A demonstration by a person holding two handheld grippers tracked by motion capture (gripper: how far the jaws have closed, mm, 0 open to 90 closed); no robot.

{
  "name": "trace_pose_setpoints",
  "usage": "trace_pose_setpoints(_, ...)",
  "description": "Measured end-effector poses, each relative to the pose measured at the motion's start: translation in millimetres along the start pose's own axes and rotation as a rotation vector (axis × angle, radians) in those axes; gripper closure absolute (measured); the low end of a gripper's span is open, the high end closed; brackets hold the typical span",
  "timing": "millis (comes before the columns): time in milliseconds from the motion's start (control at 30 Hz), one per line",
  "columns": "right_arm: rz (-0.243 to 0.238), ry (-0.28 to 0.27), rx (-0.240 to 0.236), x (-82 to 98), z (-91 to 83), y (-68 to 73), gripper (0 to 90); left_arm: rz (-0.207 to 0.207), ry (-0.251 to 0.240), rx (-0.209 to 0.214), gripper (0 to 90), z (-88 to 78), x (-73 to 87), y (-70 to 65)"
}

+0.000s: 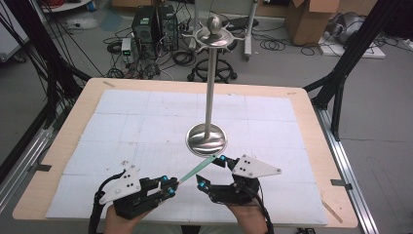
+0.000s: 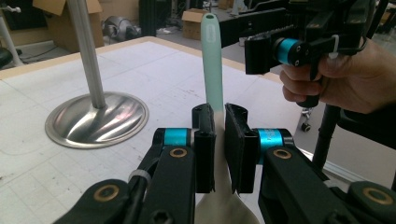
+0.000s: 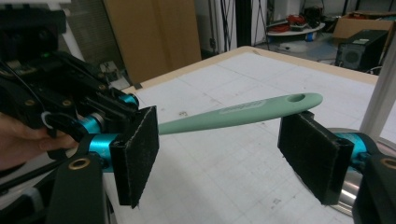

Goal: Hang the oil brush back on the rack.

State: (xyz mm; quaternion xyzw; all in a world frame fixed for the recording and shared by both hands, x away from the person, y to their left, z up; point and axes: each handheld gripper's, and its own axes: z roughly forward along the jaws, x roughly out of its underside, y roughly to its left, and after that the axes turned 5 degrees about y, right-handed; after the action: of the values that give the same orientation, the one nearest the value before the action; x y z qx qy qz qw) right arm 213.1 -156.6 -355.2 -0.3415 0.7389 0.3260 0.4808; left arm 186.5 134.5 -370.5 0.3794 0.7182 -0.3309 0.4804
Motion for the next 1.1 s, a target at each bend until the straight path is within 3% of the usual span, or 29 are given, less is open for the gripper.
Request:
trace_pose_setpoints(333, 0.023, -0.066, -0.052, -8.3, -4.3, 6.6, 42.6, 0.003, 0.019, 0.017, 81.7, 5.5, 1.5, -4.8)
trace_pose_setpoints(600, 0.002, -0.098, -0.057, -16.1, -7.5, 16.1, 53.3, 0.006, 0.025, 0.025, 81.6, 7.9, 2.6, -7.0)
trace_pose_setpoints(800, 0.007, -0.098, -0.072, -20.8, -6.8, 20.0, 57.8, 0.01, 0.033, 0.026, 81.6, 9.0, 3.0, -8.0)
trace_pose_setpoints(1100, 0.031, -0.103, -0.125, -28.1, -7.9, 24.7, 74.1, 0.021, 0.038, 0.036, 82.1, 10.3, 3.5, -9.7)
